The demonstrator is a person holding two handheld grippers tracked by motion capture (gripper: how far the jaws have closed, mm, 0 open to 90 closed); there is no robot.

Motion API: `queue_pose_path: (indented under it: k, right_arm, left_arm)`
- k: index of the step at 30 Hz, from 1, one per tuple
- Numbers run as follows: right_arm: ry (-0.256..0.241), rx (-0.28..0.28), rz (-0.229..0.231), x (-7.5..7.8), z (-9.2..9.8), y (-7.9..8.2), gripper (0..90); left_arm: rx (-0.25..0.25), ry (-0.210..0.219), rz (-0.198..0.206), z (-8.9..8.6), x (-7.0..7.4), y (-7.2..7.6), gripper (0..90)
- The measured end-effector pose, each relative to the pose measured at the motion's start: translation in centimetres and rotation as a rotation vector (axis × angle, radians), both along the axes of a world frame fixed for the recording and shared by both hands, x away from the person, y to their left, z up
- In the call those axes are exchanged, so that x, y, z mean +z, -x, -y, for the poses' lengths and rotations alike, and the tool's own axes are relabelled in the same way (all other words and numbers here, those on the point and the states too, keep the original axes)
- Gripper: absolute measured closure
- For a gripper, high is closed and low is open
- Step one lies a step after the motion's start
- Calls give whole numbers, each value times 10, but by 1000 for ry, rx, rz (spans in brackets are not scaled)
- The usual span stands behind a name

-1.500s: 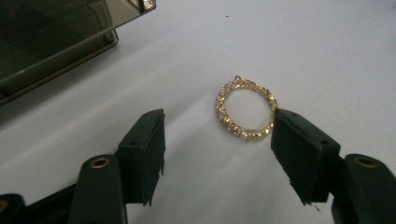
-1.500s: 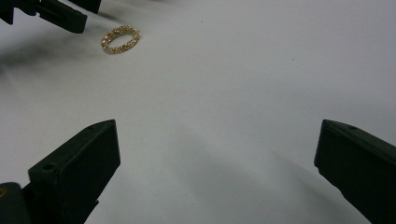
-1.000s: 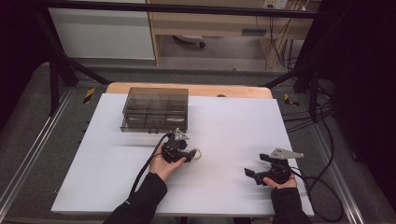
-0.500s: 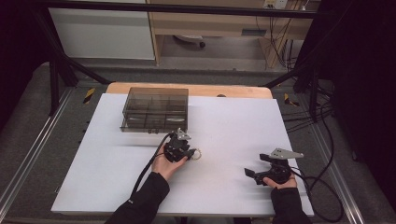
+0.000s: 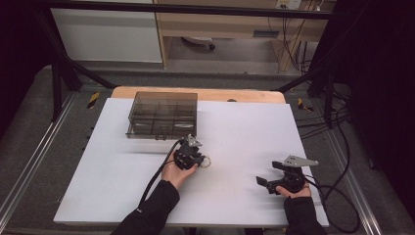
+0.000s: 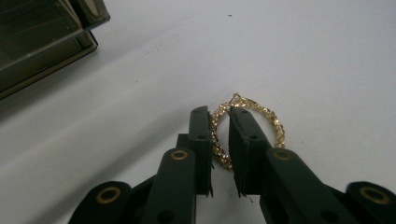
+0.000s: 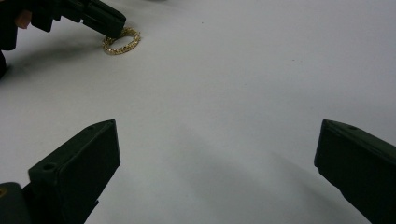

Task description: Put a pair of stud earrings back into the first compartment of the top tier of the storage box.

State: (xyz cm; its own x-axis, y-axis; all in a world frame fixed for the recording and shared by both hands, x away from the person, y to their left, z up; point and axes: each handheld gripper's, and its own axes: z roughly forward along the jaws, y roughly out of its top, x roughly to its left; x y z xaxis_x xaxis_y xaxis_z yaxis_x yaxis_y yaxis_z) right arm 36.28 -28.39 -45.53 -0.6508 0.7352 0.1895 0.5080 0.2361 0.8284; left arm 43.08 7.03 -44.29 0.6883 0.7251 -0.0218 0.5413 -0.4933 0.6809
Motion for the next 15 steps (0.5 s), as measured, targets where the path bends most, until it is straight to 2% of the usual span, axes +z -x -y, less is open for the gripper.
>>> queue_pose_path:
  k: [5,15]
  right_arm:
    - [0,0,0,0,0,0,7]
    - [0,-1,0,0,0,0,7]
  left_arm:
    - [15,3,-5,0,0,0,828]
    - [9,-2,2,-1,0,-1,860]
